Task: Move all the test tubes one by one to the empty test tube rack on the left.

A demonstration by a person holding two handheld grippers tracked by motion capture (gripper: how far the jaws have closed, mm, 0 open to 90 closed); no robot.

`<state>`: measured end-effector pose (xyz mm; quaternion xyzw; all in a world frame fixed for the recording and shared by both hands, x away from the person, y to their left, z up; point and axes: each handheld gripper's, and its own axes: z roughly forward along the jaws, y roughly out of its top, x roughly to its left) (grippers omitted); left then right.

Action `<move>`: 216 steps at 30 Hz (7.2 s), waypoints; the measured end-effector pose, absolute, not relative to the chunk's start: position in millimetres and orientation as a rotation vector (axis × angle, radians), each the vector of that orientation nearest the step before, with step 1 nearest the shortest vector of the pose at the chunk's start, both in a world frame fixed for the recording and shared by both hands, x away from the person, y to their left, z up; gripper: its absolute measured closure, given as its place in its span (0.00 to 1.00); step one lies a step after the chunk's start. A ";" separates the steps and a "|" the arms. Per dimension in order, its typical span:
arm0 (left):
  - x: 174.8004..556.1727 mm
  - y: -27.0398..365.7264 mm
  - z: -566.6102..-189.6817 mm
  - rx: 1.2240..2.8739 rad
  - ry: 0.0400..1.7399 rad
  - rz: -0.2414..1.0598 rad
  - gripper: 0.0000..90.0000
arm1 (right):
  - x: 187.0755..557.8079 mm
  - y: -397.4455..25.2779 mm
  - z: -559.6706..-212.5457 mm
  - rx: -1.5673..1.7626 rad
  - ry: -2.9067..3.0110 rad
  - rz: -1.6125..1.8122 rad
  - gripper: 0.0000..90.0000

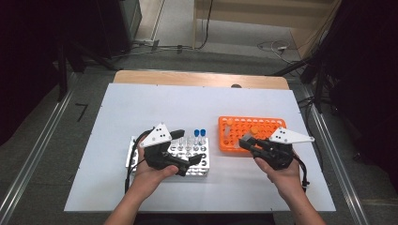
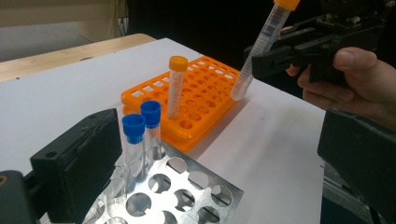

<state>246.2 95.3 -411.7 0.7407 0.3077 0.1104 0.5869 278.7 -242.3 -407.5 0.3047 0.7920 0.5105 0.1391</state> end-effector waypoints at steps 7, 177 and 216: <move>244.7 93.8 -409.4 1.725 0.702 0.253 0.01 | 270.2 -224.9 -410.0 0.810 2.374 1.490 0.81; 264.3 143.5 -422.1 1.649 0.881 0.320 0.21 | 280.9 -204.6 -431.7 0.724 2.509 1.538 0.00; 255.2 155.3 -415.3 1.585 0.916 0.375 0.40 | 336.3 -220.0 -448.6 1.008 2.335 1.425 0.14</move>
